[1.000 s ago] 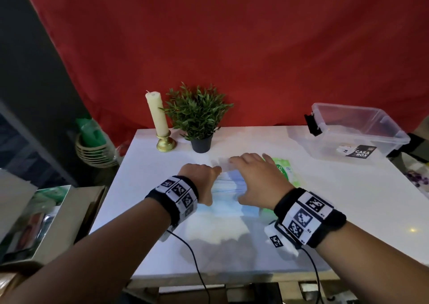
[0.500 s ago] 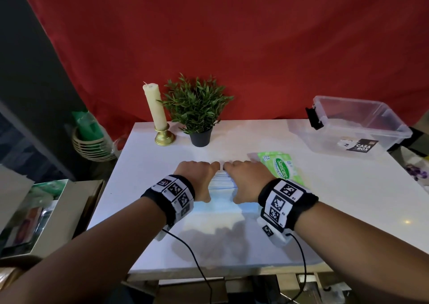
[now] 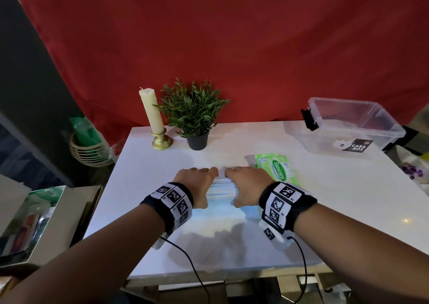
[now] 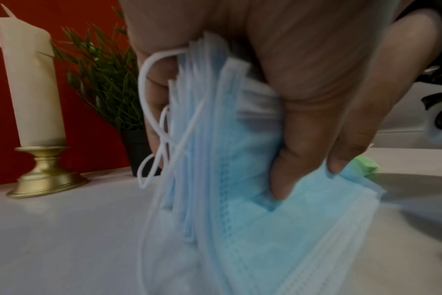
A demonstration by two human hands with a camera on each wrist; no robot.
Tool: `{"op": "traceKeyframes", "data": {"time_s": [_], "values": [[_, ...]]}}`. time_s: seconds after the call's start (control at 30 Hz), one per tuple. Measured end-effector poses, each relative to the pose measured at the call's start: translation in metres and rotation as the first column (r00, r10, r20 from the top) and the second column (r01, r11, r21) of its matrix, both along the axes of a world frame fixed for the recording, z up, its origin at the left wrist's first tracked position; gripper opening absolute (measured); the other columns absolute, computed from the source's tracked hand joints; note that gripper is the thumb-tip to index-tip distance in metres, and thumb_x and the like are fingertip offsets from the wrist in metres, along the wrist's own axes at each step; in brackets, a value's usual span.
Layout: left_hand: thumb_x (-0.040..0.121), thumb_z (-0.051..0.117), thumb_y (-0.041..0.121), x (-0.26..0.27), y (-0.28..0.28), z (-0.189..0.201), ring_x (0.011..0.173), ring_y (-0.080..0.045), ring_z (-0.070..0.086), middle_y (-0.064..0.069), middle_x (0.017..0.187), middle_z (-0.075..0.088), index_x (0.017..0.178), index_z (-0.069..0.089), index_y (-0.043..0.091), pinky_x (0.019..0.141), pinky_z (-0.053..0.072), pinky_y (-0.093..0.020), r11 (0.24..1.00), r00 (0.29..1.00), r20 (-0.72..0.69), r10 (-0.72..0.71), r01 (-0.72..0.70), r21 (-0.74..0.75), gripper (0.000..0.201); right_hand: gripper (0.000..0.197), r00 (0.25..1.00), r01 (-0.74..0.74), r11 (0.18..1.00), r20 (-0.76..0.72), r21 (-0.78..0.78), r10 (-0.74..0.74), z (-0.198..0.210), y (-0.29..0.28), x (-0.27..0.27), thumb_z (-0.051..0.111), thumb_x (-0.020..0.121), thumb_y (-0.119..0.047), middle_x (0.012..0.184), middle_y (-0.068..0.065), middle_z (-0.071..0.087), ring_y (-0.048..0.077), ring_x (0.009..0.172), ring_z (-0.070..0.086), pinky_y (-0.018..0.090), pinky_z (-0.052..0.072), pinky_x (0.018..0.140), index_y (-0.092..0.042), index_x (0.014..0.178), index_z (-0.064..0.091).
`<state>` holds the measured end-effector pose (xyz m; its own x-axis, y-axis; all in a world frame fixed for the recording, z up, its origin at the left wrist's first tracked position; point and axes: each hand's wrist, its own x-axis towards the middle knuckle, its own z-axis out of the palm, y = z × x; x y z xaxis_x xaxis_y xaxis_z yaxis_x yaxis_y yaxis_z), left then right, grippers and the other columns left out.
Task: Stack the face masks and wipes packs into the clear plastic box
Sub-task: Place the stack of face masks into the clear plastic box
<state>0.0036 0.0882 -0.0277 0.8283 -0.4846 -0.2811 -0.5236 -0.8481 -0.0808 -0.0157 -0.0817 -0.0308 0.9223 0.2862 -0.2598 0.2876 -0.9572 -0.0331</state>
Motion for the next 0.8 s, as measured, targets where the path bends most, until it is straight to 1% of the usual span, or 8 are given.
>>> {"op": "traceKeyframes", "data": {"time_s": [0.23,0.3,0.37,0.4,0.47,0.53,0.73,0.8], "values": [[0.080,0.064,0.023,0.002,0.000,0.017,0.103,-0.027,0.062,0.001,0.116,0.061,0.127,0.048,0.022,0.076,0.049,-0.036,1.000,0.998,0.050,-0.023,0.022,0.006,0.051,0.043,0.995,-0.025,0.999,0.097,-0.030,0.028,0.022,-0.002,-0.001,0.074,0.065,-0.042,0.091,-0.004,0.058,0.023,0.087,0.060,0.031,0.043,0.065,-0.021,0.099,0.058],[0.079,0.064,0.025,0.003,-0.002,0.027,0.100,-0.027,0.063,0.001,0.113,0.062,0.124,0.049,0.022,0.071,0.046,-0.034,0.999,0.996,0.078,-0.037,0.037,0.003,0.047,0.042,0.992,-0.013,0.998,0.125,-0.062,0.021,0.033,-0.003,0.001,0.073,0.063,-0.045,0.090,-0.005,0.056,0.023,0.091,0.055,0.039,0.046,0.079,-0.022,0.096,0.060],[0.077,0.063,0.025,0.005,-0.006,0.040,0.098,-0.027,0.064,0.002,0.110,0.063,0.120,0.050,0.024,0.069,0.046,-0.033,0.998,0.991,0.119,-0.058,0.059,-0.004,0.045,0.049,0.991,0.003,0.997,0.133,-0.071,0.006,0.044,-0.006,0.002,0.072,0.061,-0.045,0.095,-0.005,0.059,0.024,0.095,0.054,0.050,0.038,0.093,-0.026,0.104,0.058],[0.077,0.063,0.025,0.006,-0.009,0.048,0.097,-0.026,0.064,0.002,0.109,0.063,0.119,0.050,0.024,0.068,0.046,-0.033,0.997,0.987,0.144,-0.071,0.073,-0.010,0.044,0.051,0.991,0.014,0.999,0.132,-0.041,-0.009,0.051,-0.010,0.002,0.072,0.061,-0.044,0.093,-0.004,0.061,0.024,0.093,0.057,0.048,0.039,0.090,-0.027,0.106,0.056],[0.076,0.064,0.026,0.009,-0.018,0.065,0.097,-0.024,0.063,0.004,0.109,0.063,0.117,0.050,0.026,0.067,0.043,-0.031,0.995,0.978,0.186,-0.094,0.099,-0.018,0.043,0.049,0.991,0.026,0.999,0.132,0.025,-0.029,0.067,-0.018,0.003,0.074,0.064,-0.040,0.082,-0.004,0.057,0.025,0.081,0.059,0.035,0.044,0.071,-0.026,0.106,0.052],[0.075,0.065,0.029,0.015,-0.031,0.084,0.097,-0.023,0.063,0.005,0.108,0.063,0.114,0.050,0.029,0.068,0.044,-0.031,0.993,0.974,0.200,-0.107,0.114,-0.022,0.042,0.048,0.984,0.029,0.999,0.176,0.035,-0.035,0.083,-0.029,0.004,0.074,0.066,-0.039,0.076,-0.005,0.050,0.024,0.073,0.053,0.031,0.040,0.059,-0.025,0.104,0.049],[0.061,0.080,0.047,0.035,-0.083,0.128,0.089,-0.022,0.063,0.004,0.106,0.068,0.121,0.048,0.029,0.067,0.046,-0.030,0.991,0.984,0.132,-0.122,0.127,-0.033,0.070,0.048,0.960,0.023,1.000,0.279,-0.008,-0.020,0.120,-0.081,0.014,0.073,0.064,-0.038,0.082,-0.003,0.057,0.027,0.081,0.062,0.030,0.042,0.062,-0.028,0.106,0.052],[0.063,0.080,0.043,0.043,-0.106,0.139,0.085,-0.023,0.059,0.001,0.103,0.067,0.120,0.048,0.026,0.067,0.045,-0.030,0.989,0.983,0.123,-0.137,0.143,-0.040,0.067,0.045,0.957,0.047,0.999,0.286,-0.022,-0.039,0.129,-0.105,0.021,0.074,0.064,-0.040,0.082,-0.003,0.057,0.027,0.081,0.062,0.030,0.042,0.062,-0.027,0.103,0.054]]}}
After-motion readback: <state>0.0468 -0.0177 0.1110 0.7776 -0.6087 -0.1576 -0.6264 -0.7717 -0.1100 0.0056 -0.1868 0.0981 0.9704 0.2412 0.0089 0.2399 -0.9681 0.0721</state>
